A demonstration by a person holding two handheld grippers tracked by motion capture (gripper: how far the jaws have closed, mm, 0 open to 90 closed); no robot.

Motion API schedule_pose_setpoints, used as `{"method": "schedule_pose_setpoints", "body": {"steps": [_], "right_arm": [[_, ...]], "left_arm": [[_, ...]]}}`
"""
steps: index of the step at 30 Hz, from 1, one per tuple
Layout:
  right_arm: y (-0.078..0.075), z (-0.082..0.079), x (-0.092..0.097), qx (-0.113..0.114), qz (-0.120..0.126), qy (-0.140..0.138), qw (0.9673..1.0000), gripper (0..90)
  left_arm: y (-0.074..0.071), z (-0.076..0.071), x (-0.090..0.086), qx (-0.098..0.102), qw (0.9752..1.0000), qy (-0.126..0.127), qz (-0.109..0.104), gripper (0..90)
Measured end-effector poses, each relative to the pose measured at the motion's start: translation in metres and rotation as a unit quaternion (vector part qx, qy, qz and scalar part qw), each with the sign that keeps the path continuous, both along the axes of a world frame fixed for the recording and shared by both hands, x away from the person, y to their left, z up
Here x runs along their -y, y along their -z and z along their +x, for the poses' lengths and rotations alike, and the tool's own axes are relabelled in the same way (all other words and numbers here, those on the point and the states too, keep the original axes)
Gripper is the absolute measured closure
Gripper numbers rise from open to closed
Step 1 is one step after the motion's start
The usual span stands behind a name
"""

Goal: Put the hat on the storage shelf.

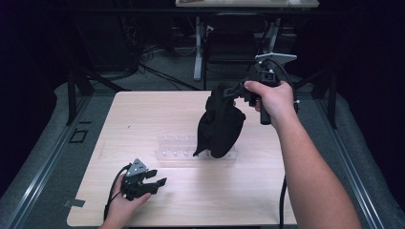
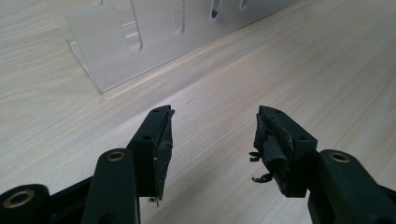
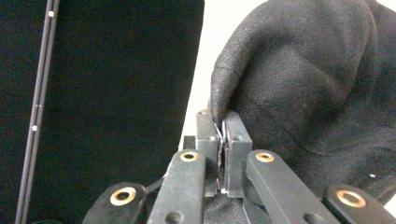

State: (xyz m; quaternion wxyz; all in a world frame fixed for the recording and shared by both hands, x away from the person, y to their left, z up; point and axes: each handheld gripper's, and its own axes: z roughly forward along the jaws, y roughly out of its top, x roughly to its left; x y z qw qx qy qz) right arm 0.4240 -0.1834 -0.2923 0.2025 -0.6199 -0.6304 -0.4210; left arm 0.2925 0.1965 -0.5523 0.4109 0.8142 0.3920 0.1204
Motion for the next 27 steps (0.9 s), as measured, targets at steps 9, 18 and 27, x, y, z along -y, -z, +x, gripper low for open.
{"method": "schedule_pose_setpoints", "body": {"steps": [9,18,27], "right_arm": [[0.005,0.006,-0.014,0.001,0.002,-0.008,1.0,87.5],[0.008,0.007,-0.029,0.009,0.014,-0.014,0.9998,86.8],[0.013,0.008,-0.036,0.011,0.038,-0.014,0.9991,85.3]], "left_arm": [[-0.027,-0.005,0.014,0.031,0.9991,0.025,-0.014,48.4],[-0.044,0.007,0.034,0.051,0.9979,0.038,-0.002,55.9],[-0.065,0.019,0.064,0.075,0.9957,0.053,0.015,61.6]]}}
